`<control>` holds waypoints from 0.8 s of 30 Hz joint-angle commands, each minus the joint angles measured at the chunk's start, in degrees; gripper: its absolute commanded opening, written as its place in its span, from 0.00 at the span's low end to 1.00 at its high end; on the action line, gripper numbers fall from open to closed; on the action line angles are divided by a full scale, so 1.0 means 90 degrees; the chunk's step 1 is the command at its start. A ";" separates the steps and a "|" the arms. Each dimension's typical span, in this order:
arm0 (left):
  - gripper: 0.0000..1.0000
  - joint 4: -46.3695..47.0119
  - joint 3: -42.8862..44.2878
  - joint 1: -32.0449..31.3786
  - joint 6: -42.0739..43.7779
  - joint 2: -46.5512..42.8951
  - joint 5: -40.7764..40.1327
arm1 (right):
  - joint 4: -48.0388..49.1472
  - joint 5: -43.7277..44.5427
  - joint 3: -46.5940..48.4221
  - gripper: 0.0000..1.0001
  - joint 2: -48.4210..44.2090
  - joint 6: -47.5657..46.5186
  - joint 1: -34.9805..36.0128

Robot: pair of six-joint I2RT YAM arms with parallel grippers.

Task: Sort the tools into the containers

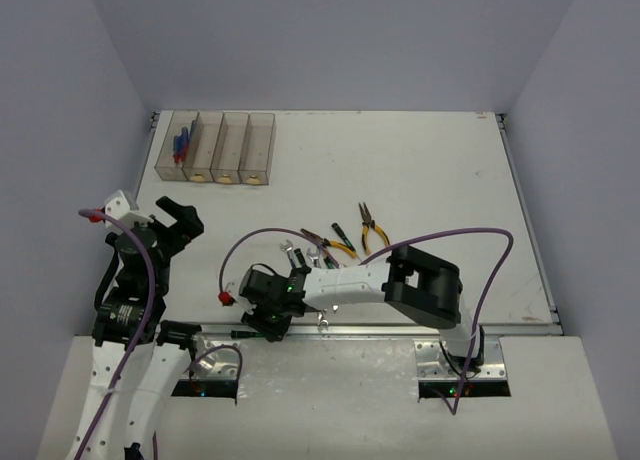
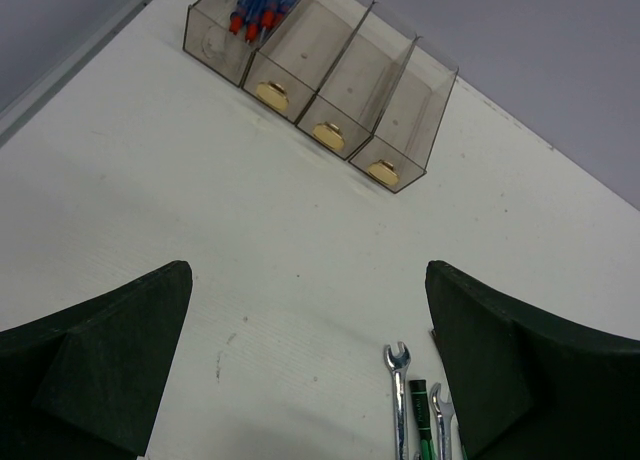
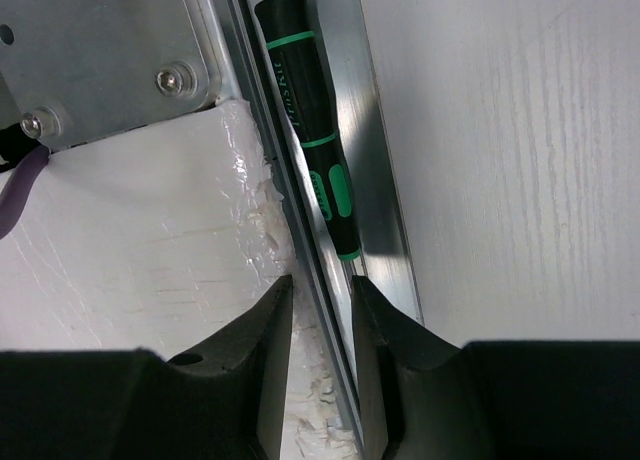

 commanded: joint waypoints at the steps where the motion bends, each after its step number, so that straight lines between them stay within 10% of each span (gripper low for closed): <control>1: 1.00 0.0276 0.0169 -0.0065 0.0036 -0.0080 -0.0002 | 0.0257 0.0104 0.0244 0.30 0.0321 -0.0094 0.0101; 24: 1.00 0.0277 0.0169 -0.0065 0.0045 -0.0126 -0.0001 | -0.0178 -0.0679 0.0681 0.31 0.0580 -0.0547 -0.0006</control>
